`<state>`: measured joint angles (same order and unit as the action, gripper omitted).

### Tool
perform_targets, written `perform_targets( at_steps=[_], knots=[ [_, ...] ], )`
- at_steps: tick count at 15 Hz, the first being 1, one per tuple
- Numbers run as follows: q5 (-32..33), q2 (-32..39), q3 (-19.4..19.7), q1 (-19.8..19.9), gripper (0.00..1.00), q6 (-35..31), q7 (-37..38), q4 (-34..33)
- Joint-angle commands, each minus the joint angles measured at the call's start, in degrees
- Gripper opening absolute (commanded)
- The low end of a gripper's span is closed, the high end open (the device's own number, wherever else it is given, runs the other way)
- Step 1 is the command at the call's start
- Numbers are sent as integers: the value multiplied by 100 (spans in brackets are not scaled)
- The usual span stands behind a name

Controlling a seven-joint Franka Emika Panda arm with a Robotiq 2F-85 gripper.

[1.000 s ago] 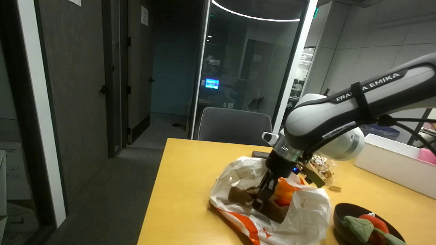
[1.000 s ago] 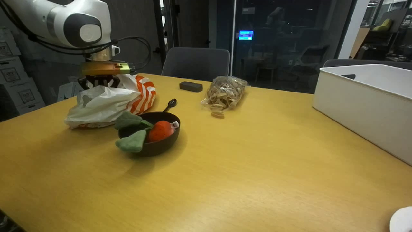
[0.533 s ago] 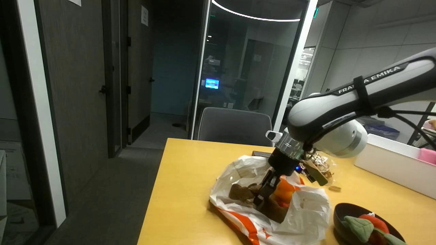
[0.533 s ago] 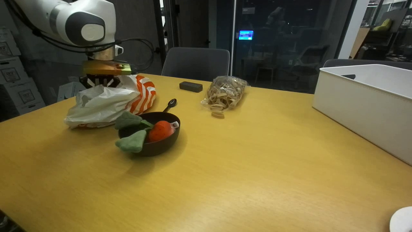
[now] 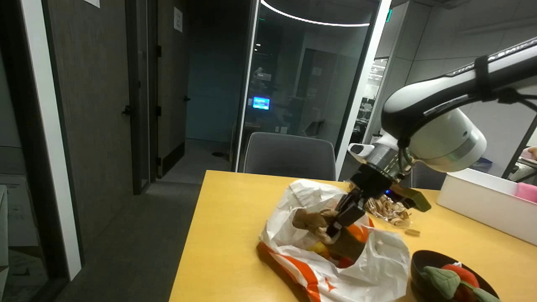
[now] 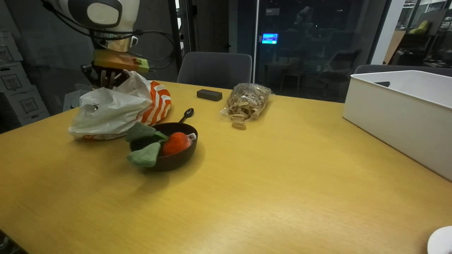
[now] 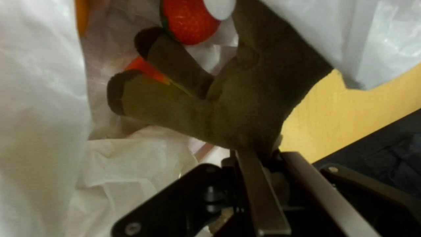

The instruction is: Put the plush toy onto the pan

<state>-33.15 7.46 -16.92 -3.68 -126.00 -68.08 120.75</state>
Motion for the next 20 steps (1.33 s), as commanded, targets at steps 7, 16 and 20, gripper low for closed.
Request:
perform_targets(
  at_steps=[7, 16, 20],
  knots=[
    [-2373, -803, 802, 17, 10, 931, -2697, 233],
    [-4823, -1339, 1222, 57, 9, 297, -3642, 938],
    [-4419, -1746, 1464, 183, 7, 782, -3260, 1246]
  ],
)
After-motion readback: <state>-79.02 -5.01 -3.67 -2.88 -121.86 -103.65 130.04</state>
